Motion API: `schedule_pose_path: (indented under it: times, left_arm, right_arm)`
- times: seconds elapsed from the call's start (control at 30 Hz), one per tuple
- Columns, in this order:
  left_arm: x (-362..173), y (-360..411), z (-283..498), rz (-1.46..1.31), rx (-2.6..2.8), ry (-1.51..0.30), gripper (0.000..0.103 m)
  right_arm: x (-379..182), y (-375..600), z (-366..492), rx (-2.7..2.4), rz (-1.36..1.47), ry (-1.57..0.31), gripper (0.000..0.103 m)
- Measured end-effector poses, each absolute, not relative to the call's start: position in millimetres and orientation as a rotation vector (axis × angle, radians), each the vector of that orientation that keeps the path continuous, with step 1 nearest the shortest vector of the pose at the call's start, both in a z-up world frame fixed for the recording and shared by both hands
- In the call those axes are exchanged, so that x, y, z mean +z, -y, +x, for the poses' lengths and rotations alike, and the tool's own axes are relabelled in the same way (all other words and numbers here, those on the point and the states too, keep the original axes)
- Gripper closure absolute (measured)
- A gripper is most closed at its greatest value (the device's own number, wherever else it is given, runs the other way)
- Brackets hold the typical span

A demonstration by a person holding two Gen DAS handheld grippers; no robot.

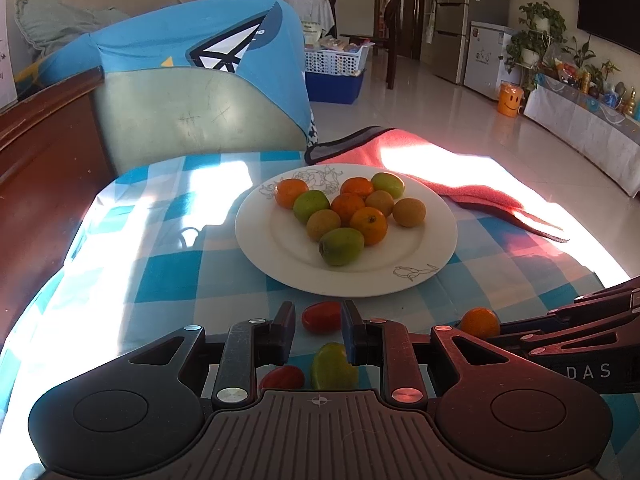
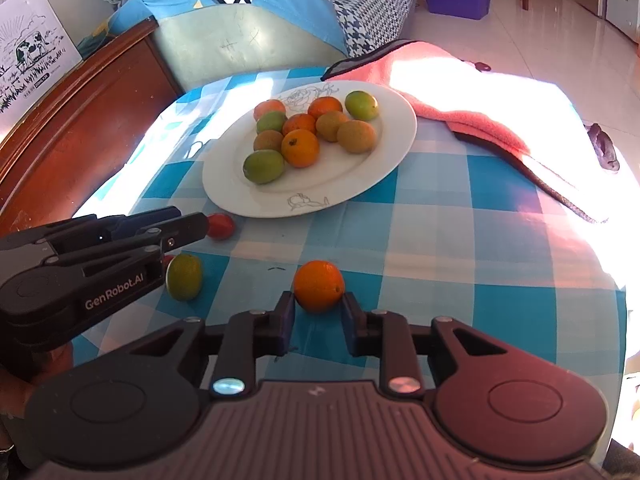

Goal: Organize fruits
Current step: 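Carry the green fruit in the left tool while the right tool carries the orange to the plate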

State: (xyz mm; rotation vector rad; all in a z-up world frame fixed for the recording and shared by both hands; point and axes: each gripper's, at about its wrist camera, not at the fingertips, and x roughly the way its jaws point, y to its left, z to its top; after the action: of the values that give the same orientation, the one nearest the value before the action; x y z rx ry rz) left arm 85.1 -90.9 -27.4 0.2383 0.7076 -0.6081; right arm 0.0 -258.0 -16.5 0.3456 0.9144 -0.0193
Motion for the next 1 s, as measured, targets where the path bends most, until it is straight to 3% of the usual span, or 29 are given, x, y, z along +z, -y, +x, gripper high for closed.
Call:
schedule_pose_path:
  times: [0.57,0.9,1.0]
  left_arm:
    - [-32.7,71.0,73.1,0.233,-0.668,-0.714,0.074]
    - [-40.4,90.5,60.9,0.375,-0.669,-0.670,0.074]
    - [-41.7,97.0,56.5,0.414,-0.666,-0.659,0.079]
  right_arm:
    - [-15.8,257.1,2.2,-0.020,0.366,-0.935,0.078]
    - [-15.8,254.2,2.3,-0.015,0.359,-0.934,0.078]
    - [-15.1,255.4,3.1,-0.013,0.366,-0.934,0.078]
